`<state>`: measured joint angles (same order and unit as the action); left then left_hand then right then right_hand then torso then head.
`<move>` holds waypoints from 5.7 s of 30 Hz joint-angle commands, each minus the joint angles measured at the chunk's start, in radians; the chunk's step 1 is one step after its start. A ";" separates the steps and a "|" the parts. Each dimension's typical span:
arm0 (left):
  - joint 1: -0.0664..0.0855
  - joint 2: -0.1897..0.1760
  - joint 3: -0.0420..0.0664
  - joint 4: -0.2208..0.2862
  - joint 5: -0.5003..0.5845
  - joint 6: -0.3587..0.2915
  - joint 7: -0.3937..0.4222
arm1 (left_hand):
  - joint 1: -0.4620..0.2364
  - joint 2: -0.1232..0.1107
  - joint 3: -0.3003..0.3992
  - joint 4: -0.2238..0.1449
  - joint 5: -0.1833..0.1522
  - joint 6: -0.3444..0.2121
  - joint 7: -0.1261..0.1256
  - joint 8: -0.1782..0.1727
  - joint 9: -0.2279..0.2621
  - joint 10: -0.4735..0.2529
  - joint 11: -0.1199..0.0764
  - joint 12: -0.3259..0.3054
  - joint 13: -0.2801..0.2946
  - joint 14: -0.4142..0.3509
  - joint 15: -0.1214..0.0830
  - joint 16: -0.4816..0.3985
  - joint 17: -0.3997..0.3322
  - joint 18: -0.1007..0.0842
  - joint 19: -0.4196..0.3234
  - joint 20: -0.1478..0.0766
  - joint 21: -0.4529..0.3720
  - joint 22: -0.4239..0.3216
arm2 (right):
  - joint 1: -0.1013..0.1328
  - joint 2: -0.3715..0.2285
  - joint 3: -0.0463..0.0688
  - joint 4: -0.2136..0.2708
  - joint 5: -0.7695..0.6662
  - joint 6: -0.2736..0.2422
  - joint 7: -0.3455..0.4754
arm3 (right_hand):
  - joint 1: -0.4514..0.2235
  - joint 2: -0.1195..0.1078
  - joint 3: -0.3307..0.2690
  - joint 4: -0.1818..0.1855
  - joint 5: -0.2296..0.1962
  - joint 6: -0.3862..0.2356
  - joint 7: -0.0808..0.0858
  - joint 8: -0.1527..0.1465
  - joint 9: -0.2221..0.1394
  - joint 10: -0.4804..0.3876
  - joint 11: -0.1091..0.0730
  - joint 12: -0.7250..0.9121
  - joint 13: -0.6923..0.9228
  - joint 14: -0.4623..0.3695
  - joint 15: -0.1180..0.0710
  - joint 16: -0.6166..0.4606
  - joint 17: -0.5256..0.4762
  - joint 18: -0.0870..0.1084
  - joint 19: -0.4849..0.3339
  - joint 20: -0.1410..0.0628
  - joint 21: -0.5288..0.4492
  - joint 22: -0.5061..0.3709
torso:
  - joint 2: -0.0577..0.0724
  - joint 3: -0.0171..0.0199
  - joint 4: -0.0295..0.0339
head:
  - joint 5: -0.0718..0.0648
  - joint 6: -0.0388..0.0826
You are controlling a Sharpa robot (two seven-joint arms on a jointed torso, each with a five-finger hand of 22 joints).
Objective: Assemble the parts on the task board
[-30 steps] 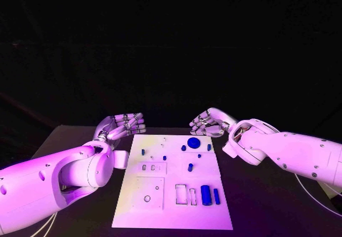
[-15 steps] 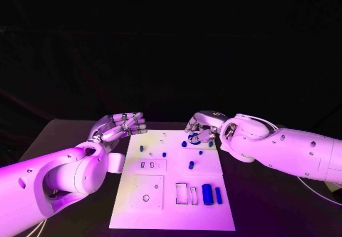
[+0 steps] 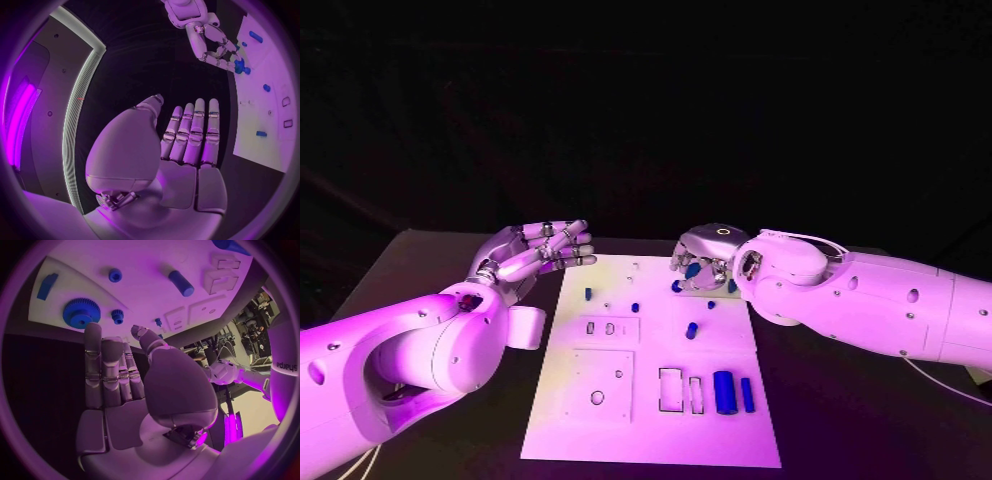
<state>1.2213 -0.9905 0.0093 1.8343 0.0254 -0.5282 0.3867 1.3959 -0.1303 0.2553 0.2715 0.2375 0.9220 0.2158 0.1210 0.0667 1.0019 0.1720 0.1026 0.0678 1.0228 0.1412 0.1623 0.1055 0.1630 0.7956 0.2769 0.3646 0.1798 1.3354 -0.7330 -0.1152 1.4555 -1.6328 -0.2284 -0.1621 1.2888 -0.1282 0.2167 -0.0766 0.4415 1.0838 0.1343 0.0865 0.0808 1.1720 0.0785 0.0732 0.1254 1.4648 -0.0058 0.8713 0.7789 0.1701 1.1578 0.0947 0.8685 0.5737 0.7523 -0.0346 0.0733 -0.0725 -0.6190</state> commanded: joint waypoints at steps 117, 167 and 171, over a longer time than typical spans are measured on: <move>0.009 0.006 0.001 -0.007 0.001 0.038 -0.017 | 0.014 0.002 0.000 -0.007 -0.007 -0.003 0.009 -0.015 -0.001 -0.004 0.009 -0.017 -0.002 -0.009 0.003 -0.013 0.000 0.018 0.002 0.000 0.012 0.004 | -0.014 0.248 0.007 -0.277 0.013 -0.113 -0.014 | 0.049 0.008 0.190 0.054 -0.099 0.090 -0.010 0.022 0.068 0.081 -0.018 -0.006 0.021 0.052 -0.011 0.499 0.477 -0.113 0.257 -0.005 0.542 0.740 | 0.047 -0.0202 0.0424 | -0.017 0.019; 0.009 0.004 0.001 -0.032 0.001 0.042 -0.016 | 0.019 0.004 0.001 -0.009 -0.007 -0.003 0.008 -0.018 -0.001 -0.004 0.009 -0.021 -0.002 -0.011 0.004 -0.016 0.000 0.018 -0.001 0.000 0.014 0.005 | -0.002 -0.201 0.009 0.101 0.251 -0.116 -0.097 | 0.025 -0.046 -0.178 0.226 -0.016 -0.110 -0.003 0.076 0.089 0.265 -0.034 1.279 1.207 0.084 -0.019 0.648 0.684 -0.128 0.298 -0.010 0.580 0.828 | 0.040 -0.0163 0.0294 | -0.040 0.026; 0.009 0.006 0.001 -0.035 0.001 0.043 -0.016 | 0.019 0.004 0.001 -0.009 -0.007 -0.003 0.008 -0.018 -0.001 -0.004 0.009 -0.021 -0.002 -0.011 0.004 -0.016 0.000 0.018 -0.001 0.000 0.014 0.005 | -0.004 -0.191 0.009 0.084 0.252 -0.112 -0.110 | 0.032 -0.044 -0.201 0.242 -0.016 -0.125 0.000 0.085 0.093 0.265 -0.029 1.292 1.222 0.085 -0.015 0.652 0.689 -0.127 0.298 -0.008 0.579 0.829 | 0.041 -0.0167 0.0305 | -0.042 0.025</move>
<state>1.2288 -0.9872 0.0092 1.7986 0.0264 -0.5066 0.3631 1.4078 -0.1263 0.2583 0.2685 0.2343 0.9181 0.2195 0.1095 0.0663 0.9981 0.1756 0.0850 0.0670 1.0192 0.1447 0.1478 0.1049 0.1629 0.7955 0.2770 0.3717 0.1831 1.3321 -0.9273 -0.1062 1.5428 -1.3997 -0.3768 -0.2457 1.3163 -0.1711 0.0189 0.1669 0.4221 0.9629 0.1337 0.1699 0.1729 1.4375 0.0461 1.3645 1.3084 1.4665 -0.0286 1.5207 1.3082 0.0604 1.4545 0.0837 1.4425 1.3080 0.7922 -0.0509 0.1027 -0.1135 -0.5933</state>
